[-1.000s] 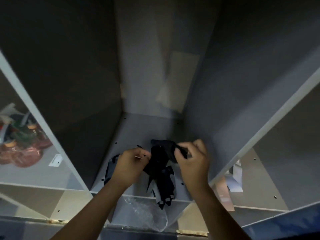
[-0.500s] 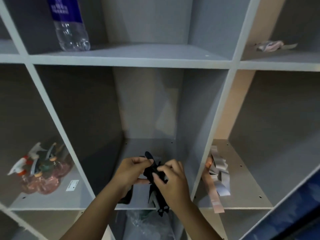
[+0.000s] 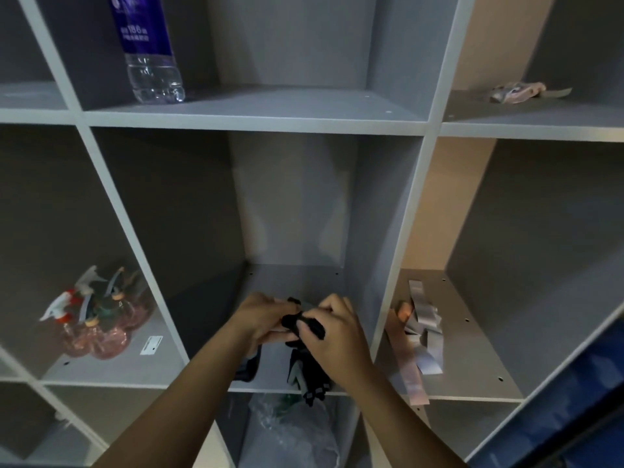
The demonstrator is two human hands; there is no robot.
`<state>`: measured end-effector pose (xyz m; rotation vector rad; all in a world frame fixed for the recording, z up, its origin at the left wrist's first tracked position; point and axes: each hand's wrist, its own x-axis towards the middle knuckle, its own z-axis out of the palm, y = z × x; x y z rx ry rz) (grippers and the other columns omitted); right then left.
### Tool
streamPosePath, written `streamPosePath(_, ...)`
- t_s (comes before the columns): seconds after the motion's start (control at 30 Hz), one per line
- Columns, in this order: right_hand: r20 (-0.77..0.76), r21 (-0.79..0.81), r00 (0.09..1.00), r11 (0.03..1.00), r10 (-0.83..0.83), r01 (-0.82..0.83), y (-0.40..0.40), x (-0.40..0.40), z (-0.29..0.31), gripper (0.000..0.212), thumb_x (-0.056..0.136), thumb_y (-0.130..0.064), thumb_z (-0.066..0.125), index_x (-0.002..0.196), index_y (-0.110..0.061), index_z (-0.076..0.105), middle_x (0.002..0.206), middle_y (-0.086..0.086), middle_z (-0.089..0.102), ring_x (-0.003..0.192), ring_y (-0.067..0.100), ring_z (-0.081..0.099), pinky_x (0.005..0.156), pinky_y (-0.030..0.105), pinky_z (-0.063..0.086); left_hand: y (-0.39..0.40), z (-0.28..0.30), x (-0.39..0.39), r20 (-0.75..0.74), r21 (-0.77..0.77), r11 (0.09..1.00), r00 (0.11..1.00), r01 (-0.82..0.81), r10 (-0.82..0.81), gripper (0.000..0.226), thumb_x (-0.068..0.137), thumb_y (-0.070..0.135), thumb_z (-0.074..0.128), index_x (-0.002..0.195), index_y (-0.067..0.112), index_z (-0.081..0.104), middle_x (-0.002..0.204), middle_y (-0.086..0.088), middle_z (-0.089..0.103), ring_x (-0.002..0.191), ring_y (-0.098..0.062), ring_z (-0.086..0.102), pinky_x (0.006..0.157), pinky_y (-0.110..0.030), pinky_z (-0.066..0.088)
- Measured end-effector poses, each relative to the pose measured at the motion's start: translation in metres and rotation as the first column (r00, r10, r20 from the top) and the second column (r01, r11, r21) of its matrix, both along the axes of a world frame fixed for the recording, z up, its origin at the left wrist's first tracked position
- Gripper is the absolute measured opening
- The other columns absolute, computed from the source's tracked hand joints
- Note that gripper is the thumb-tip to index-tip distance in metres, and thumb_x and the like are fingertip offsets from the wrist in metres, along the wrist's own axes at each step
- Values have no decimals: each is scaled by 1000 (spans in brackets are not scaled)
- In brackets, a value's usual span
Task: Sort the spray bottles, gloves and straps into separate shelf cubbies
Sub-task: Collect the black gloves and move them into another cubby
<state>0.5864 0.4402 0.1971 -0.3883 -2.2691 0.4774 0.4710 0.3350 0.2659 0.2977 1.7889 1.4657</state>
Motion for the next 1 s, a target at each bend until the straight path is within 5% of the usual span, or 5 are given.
streamPosePath(0.2,122,117,992,993,-20,6,-2,-4,-7,17,76,-39,67,82,-23,64,92,-3,47,89,22,48,73,40,45,-8,-13,-14,107,31,999,994,-31,27,14,91,3,65,99,-8,62,76,-16,69,67,-24,73,59,-32,63)
streamPosePath(0.33,224,-148,974,989,39,-6,14,-33,-24,9,78,-28,70,72,-21,69,87,-5,47,89,21,44,76,38,46,-25,-37,-33,103,-50,992,987,-116,121,35,96,26,61,121,4,53,94,-17,66,81,-33,72,62,-39,62)
streamPosePath(0.47,350,-218,933,976,84,-7,32,-71,-54,22,81,-23,75,65,-27,61,81,-12,39,85,17,39,78,34,41,-46,-66,-56,20,-125,975,982,-185,189,26,100,28,55,114,7,58,90,-12,61,78,-30,66,63,-36,58)
streamPosePath(0.7,265,101,959,992,-98,74,34,-135,-114,10,75,-29,69,71,-21,64,83,0,45,82,23,45,69,35,34,-65,-128,-94,-49,-136,957,967,-255,250,20,100,25,52,102,8,63,85,-10,64,76,-24,68,66,-33,56)
streamPosePath(1.0,654,284,737,958,-169,-33,-7,-126,-237,23,65,-40,77,83,-28,71,101,8,55,95,34,49,77,45,39,-72,-188,-94,-51,-156,955,967,-254,249,17,100,19,53,103,11,67,94,-9,72,86,-23,72,71,-35,56)
